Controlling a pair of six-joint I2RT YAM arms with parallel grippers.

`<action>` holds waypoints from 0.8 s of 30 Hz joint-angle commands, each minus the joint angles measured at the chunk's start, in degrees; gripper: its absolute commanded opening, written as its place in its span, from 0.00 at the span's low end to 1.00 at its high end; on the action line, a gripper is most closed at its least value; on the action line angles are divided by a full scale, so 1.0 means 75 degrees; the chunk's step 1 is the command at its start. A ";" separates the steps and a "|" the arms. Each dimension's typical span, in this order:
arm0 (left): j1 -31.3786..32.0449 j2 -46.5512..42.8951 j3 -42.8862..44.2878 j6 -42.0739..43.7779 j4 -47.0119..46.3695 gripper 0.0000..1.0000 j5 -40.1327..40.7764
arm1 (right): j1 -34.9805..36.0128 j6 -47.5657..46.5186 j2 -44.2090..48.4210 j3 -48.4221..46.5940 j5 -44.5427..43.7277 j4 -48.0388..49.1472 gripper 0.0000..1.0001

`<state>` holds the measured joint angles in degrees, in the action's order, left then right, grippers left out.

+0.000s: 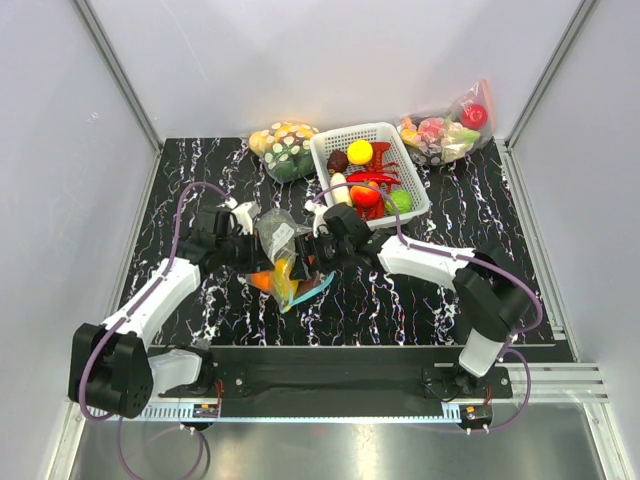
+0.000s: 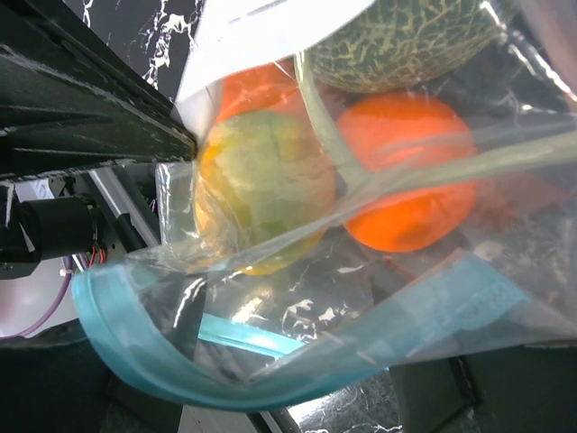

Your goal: Open the zip-top bag and remove the fake food

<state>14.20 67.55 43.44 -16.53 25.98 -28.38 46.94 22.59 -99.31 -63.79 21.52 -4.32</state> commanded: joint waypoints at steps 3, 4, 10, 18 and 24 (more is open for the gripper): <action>-0.0041 0.0216 -0.0120 0.0095 -0.0522 0.00 -0.0247 | 0.0093 0.0082 -0.0165 -0.0541 0.0025 0.0142 0.80; -0.0053 0.0274 -0.0132 0.0095 -0.0534 0.00 -0.0270 | 0.0116 0.0093 -0.0223 -0.0611 0.0107 0.0142 0.79; -0.0041 0.0603 -0.0179 0.0095 -0.0780 0.00 -0.0504 | 0.0269 0.0059 -0.0505 -0.0951 0.0119 -0.0150 0.79; -0.0053 0.0895 -0.0249 0.0037 -0.1096 0.00 -0.0704 | 0.0304 0.0070 -0.0856 -0.0905 0.0131 -0.0245 0.79; -0.0041 0.1071 -0.0202 0.0084 -0.1155 0.00 -0.0938 | 0.0316 0.0000 -0.1219 -0.1057 0.0412 0.0048 0.80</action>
<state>13.87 74.98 41.74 -16.49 20.78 -32.42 48.34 22.96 -106.91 -69.14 22.26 -6.68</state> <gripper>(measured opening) 0.005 0.797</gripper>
